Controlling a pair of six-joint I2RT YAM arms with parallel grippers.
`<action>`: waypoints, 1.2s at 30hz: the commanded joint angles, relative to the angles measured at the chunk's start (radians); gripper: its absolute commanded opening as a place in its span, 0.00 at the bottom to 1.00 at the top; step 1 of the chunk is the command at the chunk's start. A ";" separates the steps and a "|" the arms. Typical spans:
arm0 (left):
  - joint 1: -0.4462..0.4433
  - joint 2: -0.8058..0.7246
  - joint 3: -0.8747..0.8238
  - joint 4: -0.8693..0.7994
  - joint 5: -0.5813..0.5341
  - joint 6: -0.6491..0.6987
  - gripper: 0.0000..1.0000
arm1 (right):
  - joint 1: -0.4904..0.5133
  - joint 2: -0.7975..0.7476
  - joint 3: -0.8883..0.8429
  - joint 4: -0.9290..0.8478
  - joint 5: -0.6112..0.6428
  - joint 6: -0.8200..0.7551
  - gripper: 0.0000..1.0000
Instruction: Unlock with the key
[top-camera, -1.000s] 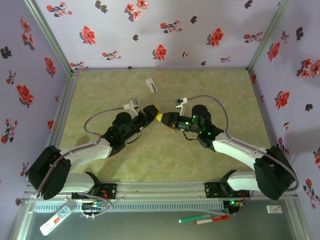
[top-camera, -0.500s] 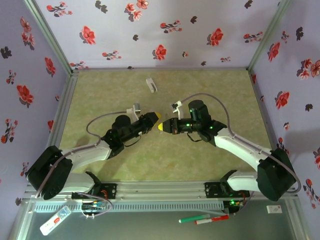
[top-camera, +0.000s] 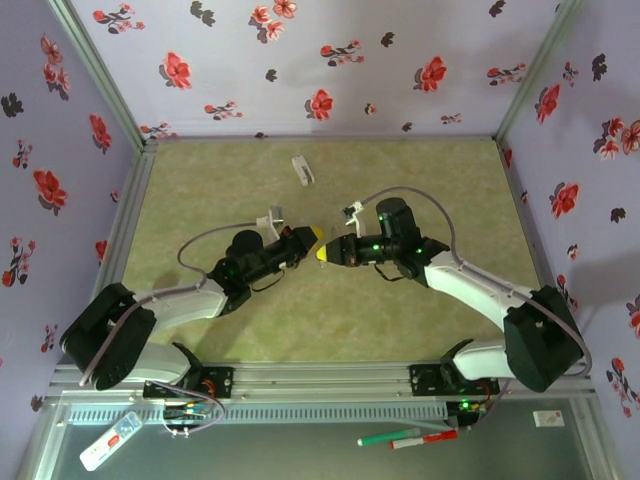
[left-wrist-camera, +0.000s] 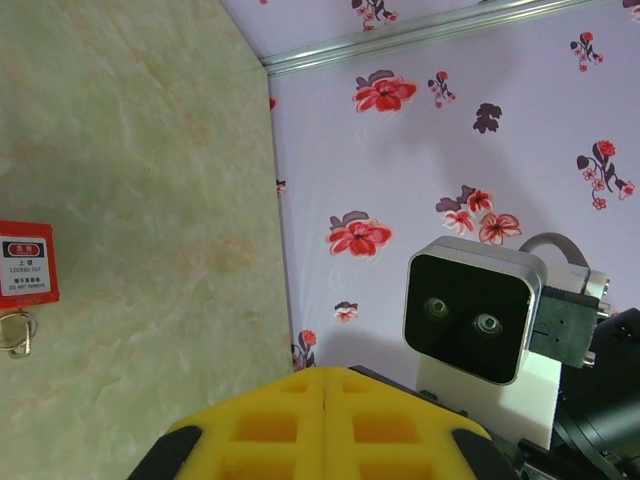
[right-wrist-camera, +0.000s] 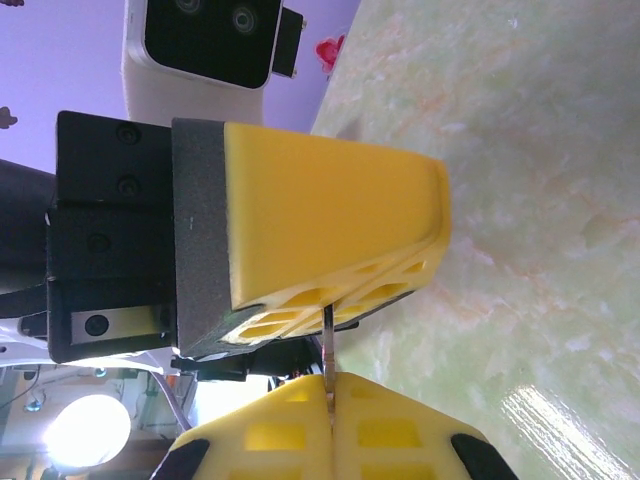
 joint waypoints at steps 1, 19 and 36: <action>-0.021 0.014 -0.015 0.087 0.044 -0.020 0.00 | -0.017 0.023 0.027 0.055 0.010 0.008 0.00; -0.020 -0.072 0.020 0.017 -0.151 0.113 0.00 | -0.029 -0.133 -0.307 0.704 0.356 0.485 0.76; -0.038 -0.042 0.021 0.063 -0.226 0.139 0.00 | 0.112 -0.037 -0.359 0.894 0.420 0.550 0.61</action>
